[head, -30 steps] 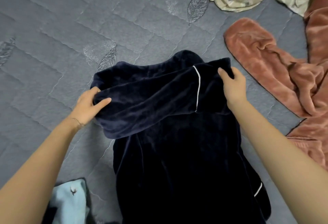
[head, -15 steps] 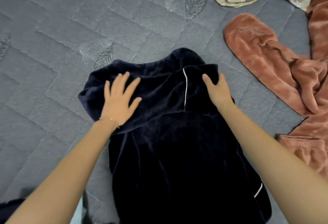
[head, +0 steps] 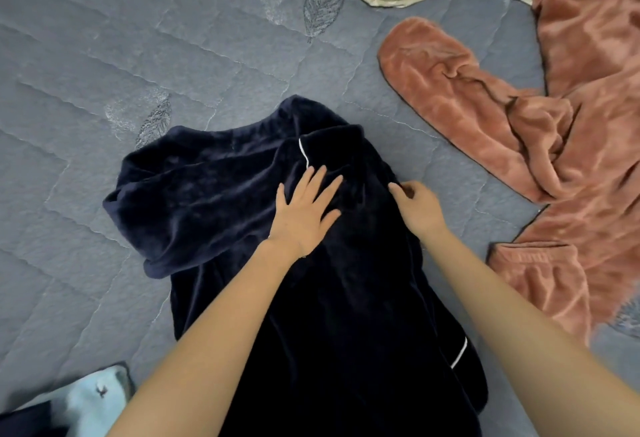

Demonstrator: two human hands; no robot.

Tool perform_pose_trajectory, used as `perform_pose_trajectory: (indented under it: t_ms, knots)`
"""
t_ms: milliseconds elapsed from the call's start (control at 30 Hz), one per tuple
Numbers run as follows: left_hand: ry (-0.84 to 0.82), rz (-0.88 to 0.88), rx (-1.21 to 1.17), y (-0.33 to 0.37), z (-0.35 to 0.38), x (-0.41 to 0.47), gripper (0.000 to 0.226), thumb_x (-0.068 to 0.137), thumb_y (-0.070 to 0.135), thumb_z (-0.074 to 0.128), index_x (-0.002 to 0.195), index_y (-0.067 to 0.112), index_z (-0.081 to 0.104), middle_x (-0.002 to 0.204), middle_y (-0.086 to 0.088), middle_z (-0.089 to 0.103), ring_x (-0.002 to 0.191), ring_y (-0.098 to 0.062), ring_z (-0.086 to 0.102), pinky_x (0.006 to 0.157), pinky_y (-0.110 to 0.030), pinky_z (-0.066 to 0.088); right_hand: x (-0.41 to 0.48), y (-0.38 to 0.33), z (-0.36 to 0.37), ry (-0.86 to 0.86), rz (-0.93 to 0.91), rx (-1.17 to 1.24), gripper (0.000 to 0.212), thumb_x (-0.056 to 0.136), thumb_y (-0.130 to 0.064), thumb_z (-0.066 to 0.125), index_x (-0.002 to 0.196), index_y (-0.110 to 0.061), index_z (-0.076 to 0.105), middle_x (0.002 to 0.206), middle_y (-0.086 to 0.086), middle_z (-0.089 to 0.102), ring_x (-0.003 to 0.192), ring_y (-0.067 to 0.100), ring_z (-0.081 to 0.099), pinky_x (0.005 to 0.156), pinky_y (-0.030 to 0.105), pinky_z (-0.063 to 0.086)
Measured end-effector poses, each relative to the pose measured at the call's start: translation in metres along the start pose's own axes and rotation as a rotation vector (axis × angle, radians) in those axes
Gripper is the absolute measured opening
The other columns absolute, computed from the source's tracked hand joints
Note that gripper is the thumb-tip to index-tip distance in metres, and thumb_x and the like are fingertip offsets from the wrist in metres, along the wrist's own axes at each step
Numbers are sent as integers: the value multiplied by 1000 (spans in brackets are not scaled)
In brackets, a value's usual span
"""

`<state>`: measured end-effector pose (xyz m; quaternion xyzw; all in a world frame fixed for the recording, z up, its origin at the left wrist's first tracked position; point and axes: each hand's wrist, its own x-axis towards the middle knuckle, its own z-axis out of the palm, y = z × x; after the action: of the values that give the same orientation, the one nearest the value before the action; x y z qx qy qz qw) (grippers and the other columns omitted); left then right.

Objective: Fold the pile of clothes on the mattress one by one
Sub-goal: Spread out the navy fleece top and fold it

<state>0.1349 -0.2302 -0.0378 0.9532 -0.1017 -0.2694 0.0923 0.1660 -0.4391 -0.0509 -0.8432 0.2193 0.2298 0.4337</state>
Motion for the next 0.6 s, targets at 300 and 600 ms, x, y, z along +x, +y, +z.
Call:
perform_pose_trajectory:
  t_ms: [300, 600]
  knots:
    - [338, -294, -935, 70, -54, 22, 26, 93, 30, 55, 118, 24, 59, 125, 4, 56, 110, -10, 51, 92, -24, 43, -28, -31, -28, -11, -151, 404, 26, 84, -22, 73, 64, -19, 57, 68, -7, 54, 65, 4, 49, 66, 14, 40]
    - [315, -548, -888, 83, -48, 43, 13, 92, 18, 59, 82, 14, 52, 73, 5, 52, 74, -14, 49, 55, -5, 35, -33, -10, -18, -329, 24, 521, 10, 97, -17, 52, 99, -18, 62, 108, -6, 61, 103, 8, 57, 94, 25, 44]
